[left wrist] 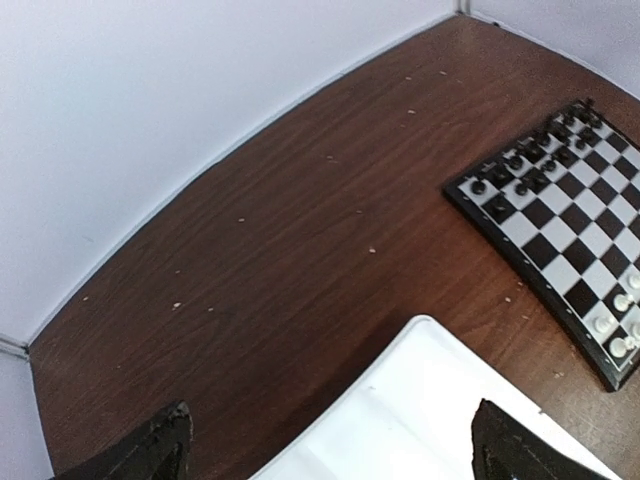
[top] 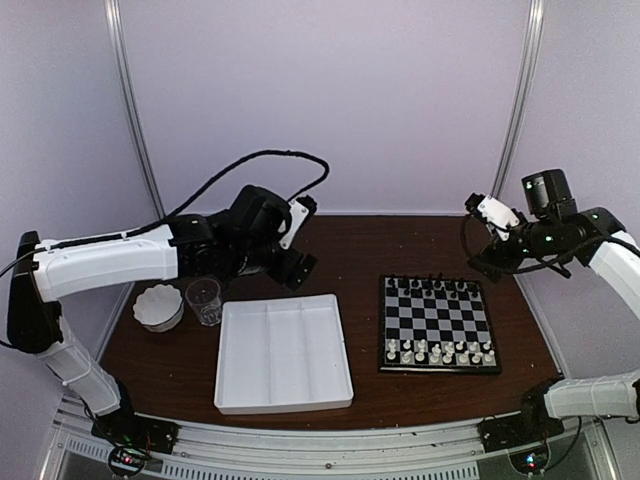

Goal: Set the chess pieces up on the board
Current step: Reset both arms

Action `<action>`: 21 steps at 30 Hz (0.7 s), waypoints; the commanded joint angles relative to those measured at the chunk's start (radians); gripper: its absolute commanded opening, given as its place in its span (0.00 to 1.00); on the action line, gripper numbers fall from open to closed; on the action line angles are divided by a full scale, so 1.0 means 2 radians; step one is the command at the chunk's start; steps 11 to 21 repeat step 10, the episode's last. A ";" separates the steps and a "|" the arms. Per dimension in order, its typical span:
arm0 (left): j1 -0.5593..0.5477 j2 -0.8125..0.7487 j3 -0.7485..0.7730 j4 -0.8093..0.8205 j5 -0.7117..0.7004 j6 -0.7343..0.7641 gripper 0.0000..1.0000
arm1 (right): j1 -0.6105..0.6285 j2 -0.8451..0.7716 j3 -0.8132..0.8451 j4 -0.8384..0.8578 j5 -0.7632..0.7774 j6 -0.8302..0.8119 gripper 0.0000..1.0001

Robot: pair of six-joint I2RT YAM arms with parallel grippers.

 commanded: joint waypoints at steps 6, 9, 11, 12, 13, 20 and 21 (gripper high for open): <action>0.022 -0.026 -0.029 0.001 -0.033 -0.025 0.98 | -0.038 -0.001 0.008 0.104 0.064 0.161 0.99; 0.023 -0.020 -0.023 -0.007 -0.027 -0.026 0.98 | -0.038 -0.001 0.009 0.104 0.045 0.158 0.99; 0.023 -0.021 -0.025 -0.007 -0.024 -0.028 0.98 | -0.038 -0.002 0.011 0.100 0.036 0.163 1.00; 0.023 -0.021 -0.025 -0.007 -0.024 -0.028 0.98 | -0.038 -0.002 0.011 0.100 0.036 0.163 1.00; 0.023 -0.021 -0.025 -0.007 -0.024 -0.028 0.98 | -0.038 -0.002 0.011 0.100 0.036 0.163 1.00; 0.023 -0.021 -0.025 -0.007 -0.024 -0.028 0.98 | -0.038 -0.002 0.011 0.100 0.036 0.163 1.00; 0.023 -0.021 -0.025 -0.007 -0.024 -0.028 0.98 | -0.038 -0.002 0.011 0.100 0.036 0.163 1.00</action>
